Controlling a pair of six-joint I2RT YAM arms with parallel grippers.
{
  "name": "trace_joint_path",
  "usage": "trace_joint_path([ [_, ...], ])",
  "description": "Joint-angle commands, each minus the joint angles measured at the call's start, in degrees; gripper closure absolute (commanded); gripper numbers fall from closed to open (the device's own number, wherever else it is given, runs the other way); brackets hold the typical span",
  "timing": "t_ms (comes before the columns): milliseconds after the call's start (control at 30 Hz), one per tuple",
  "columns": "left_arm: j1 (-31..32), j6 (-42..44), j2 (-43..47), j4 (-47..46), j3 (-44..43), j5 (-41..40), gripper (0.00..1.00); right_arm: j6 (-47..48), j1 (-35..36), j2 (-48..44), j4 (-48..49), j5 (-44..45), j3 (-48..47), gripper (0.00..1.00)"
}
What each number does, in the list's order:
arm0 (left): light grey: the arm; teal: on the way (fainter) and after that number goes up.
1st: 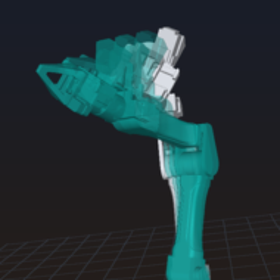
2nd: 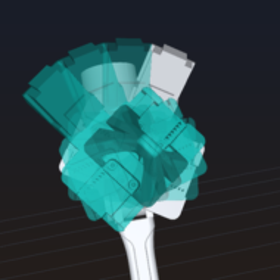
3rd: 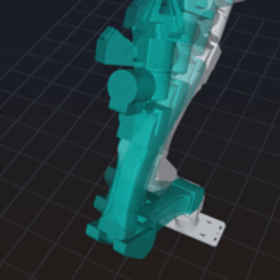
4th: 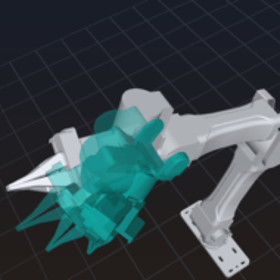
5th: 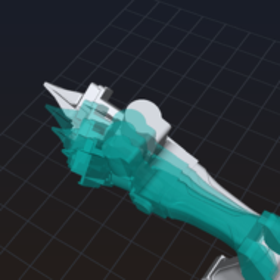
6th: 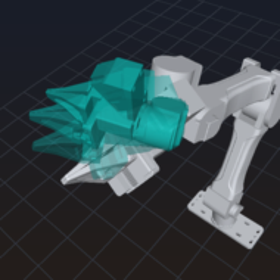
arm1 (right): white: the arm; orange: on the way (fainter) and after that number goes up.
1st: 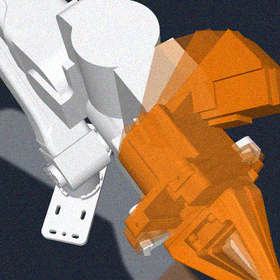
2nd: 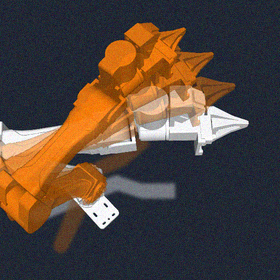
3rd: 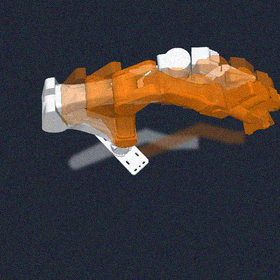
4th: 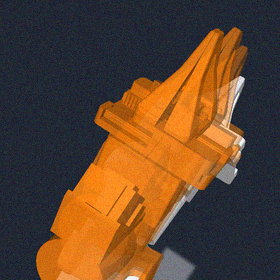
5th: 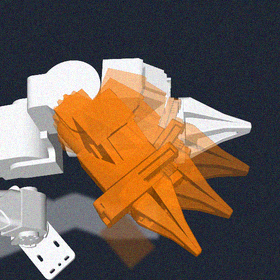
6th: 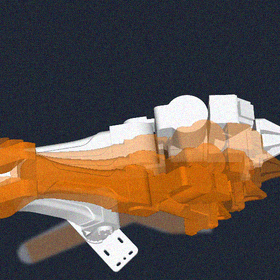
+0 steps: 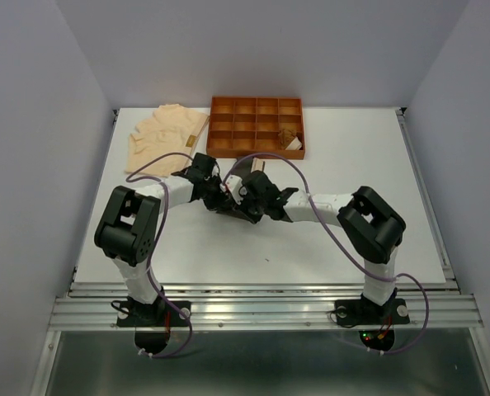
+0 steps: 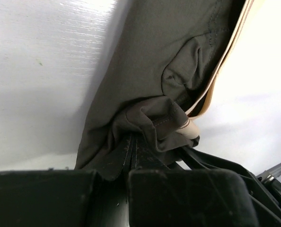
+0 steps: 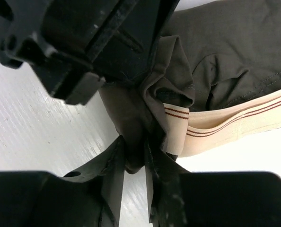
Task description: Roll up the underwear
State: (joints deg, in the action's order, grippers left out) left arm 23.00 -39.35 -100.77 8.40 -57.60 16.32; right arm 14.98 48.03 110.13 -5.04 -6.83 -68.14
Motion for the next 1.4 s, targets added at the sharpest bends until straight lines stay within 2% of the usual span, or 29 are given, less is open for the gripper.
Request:
trace_joint_path([
  [0,-1.12,0.95,3.20,-1.11,1.43,4.60,0.94,-3.55,0.57,0.62,-1.20,0.68,3.10,0.75],
  [67,-1.73,0.95,5.57,-2.51,2.75,6.00,0.87,-5.84,0.57,-1.05,-1.38,-3.87,4.41,0.78],
  [100,-1.91,0.86,6.46,-3.04,3.11,6.09,0.87,-6.45,0.57,-1.75,-1.73,-5.89,4.85,0.81],
  [167,-2.09,0.68,10.14,-3.48,3.64,4.96,0.80,-9.70,0.57,-4.21,-1.82,-10.99,6.26,0.87],
  [267,-2.17,0.24,14.19,-3.31,4.60,2.77,0.76,-14.53,0.57,-7.11,-1.82,-16.35,8.01,0.98],
  [300,-2.09,0.07,16.55,-2.96,4.87,1.89,0.76,-15.24,0.57,-7.73,-1.82,-17.33,8.46,0.99],
  [533,-2.17,0.59,24.48,1.35,6.97,-3.39,0.71,-27.09,0.57,-7.47,-3.66,-24.71,9.25,0.99],
  [733,-2.17,1.12,29.05,2.05,12.51,-2.52,0.70,-33.69,-2.67,-4.66,-3.84,-35.08,7.24,0.99],
  [900,-1.74,1.21,33.18,1.53,17.52,-0.32,0.69,-40.28,-8.03,-1.85,-3.66,-43.35,5.91,0.99],
  [1067,-1.03,0.95,34.85,0.65,21.04,2.40,0.67,-44.59,-10.84,1.14,-3.40,-46.25,5.74,0.99],
  [1133,-0.42,0.60,35.12,-0.32,22.53,3.20,0.63,-45.66,-11.91,2.46,-3.31,-47.74,6.00,0.99],
  [1367,2.13,0.51,31.25,-7.52,24.21,6.44,0.58,-51.10,-13.93,5.01,-0.94,-51.26,5.39,0.99],
])
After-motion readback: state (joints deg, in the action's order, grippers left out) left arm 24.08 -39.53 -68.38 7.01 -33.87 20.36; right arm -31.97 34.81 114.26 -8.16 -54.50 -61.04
